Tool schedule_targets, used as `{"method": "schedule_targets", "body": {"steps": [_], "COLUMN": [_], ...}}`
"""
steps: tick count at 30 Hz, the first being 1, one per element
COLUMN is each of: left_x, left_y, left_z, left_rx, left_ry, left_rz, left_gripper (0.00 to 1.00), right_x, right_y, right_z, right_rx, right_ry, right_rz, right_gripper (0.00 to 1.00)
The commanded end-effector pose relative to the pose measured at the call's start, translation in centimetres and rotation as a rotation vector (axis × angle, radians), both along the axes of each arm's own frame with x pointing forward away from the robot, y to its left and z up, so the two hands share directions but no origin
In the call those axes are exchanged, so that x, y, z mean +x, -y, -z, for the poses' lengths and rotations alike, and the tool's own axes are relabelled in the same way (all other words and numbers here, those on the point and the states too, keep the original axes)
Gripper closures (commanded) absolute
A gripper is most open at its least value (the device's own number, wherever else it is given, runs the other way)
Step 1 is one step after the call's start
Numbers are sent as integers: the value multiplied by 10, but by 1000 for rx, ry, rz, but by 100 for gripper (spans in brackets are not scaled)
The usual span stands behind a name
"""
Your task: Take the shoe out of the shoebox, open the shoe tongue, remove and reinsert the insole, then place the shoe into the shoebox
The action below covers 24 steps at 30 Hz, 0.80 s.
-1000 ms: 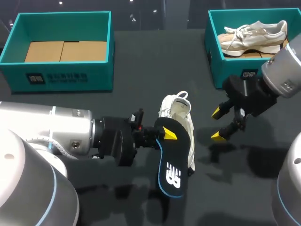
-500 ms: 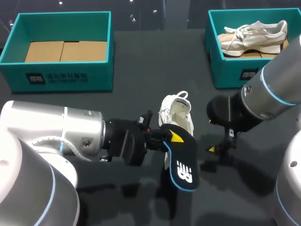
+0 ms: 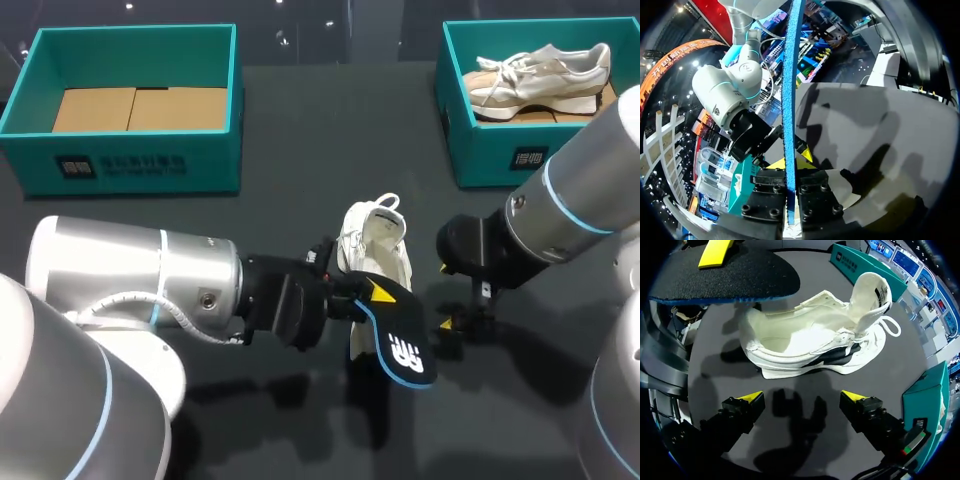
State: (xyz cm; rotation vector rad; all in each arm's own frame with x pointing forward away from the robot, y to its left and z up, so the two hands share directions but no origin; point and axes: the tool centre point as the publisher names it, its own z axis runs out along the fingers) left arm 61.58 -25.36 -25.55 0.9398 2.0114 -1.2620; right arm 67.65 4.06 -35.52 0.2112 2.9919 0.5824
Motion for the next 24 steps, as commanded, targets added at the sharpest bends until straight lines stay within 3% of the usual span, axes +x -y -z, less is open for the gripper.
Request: {"method": "schedule_targets", "body": {"steps": [1, 16, 24], "left_x": [1, 4, 5], "left_y": [10, 2, -2], "left_z": [7, 15, 19], "left_rx": [1, 11, 1], "left_ry": [-2, -15, -22], "left_rz": [-9, -10, -34], "left_gripper": [100, 100, 100], "right_x": [5, 0, -6], "right_y": [-5, -6, -18], "right_z": [9, 13, 15], "right_rx": [1, 39, 40], "right_ry": [-17, -51, -62], "right_rz": [22, 94, 78], "right_gripper": [0, 0, 0]}}
